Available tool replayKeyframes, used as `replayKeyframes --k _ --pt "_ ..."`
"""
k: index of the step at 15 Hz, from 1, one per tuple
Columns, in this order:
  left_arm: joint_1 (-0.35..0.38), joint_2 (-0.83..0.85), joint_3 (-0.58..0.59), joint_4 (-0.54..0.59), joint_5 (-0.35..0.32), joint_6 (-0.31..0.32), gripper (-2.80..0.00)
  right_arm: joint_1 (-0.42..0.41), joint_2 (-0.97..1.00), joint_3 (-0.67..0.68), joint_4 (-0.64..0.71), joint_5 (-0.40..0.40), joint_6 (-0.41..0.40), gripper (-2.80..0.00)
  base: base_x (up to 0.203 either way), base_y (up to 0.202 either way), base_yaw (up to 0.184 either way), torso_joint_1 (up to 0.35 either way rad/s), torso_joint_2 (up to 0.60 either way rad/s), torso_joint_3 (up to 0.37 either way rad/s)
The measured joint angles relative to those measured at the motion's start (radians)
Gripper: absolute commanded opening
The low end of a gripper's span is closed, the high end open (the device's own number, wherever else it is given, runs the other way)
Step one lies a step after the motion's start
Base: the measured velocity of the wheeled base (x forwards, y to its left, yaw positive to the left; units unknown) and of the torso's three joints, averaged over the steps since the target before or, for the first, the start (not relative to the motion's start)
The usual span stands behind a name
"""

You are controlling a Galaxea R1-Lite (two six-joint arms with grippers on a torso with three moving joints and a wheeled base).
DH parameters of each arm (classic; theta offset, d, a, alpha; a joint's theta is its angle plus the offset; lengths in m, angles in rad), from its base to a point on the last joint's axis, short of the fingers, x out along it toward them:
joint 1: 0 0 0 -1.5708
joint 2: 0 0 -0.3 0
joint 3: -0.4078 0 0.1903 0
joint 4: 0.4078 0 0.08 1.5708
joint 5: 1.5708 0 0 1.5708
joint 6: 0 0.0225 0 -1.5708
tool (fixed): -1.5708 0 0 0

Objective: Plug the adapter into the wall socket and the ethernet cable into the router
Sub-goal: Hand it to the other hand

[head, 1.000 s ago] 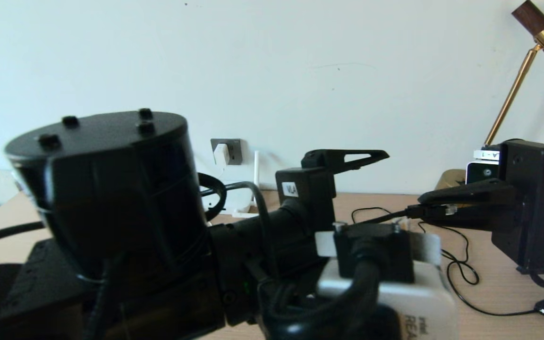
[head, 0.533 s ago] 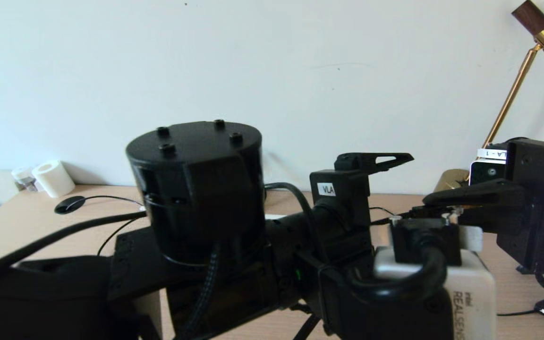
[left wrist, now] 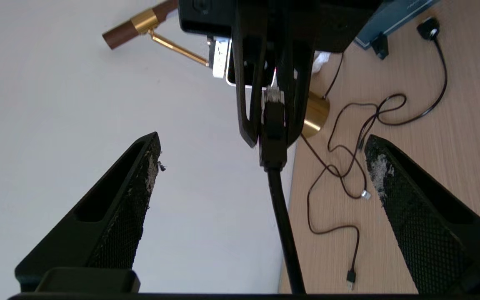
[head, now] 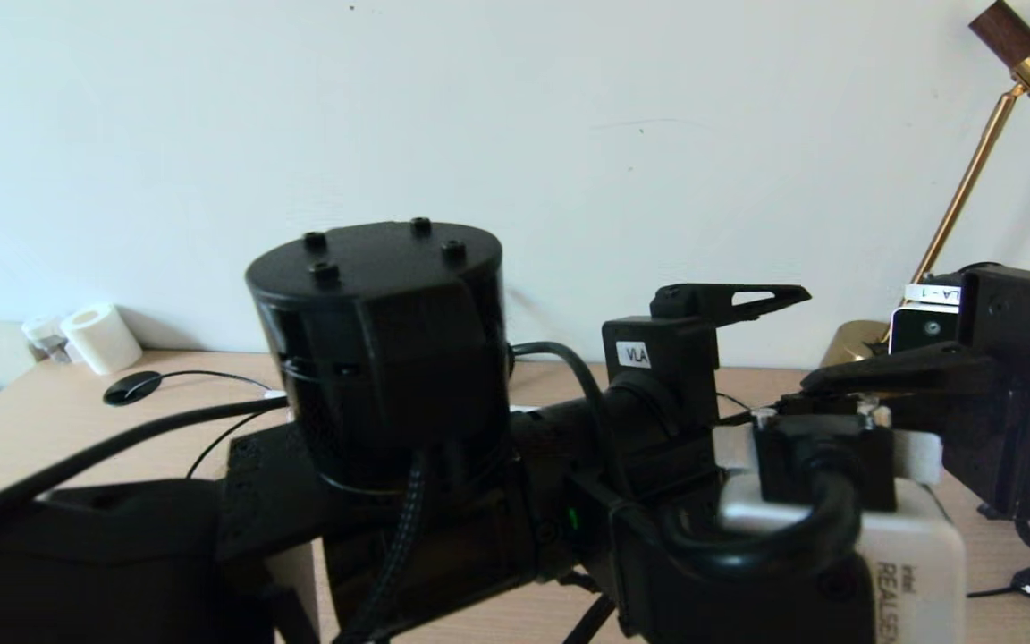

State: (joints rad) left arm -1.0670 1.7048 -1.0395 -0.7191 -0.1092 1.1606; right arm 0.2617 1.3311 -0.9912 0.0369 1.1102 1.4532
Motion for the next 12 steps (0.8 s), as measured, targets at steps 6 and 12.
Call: replayKeyframes --k 6,12 --pt "0.002 -0.032 0.047 0.0 -0.005 -0.004 0.0 0.0 -0.005 0.005 0.0 0.0 0.001 -2.8 0.0 0.0 0.0 0.0 0.0 0.0" --pt "0.001 -0.033 0.043 -0.003 -0.005 -0.002 -2.8 0.008 -0.011 0.009 0.0 0.001 0.001 -2.8 0.0 0.0 0.0 0.0 0.0 0.0"
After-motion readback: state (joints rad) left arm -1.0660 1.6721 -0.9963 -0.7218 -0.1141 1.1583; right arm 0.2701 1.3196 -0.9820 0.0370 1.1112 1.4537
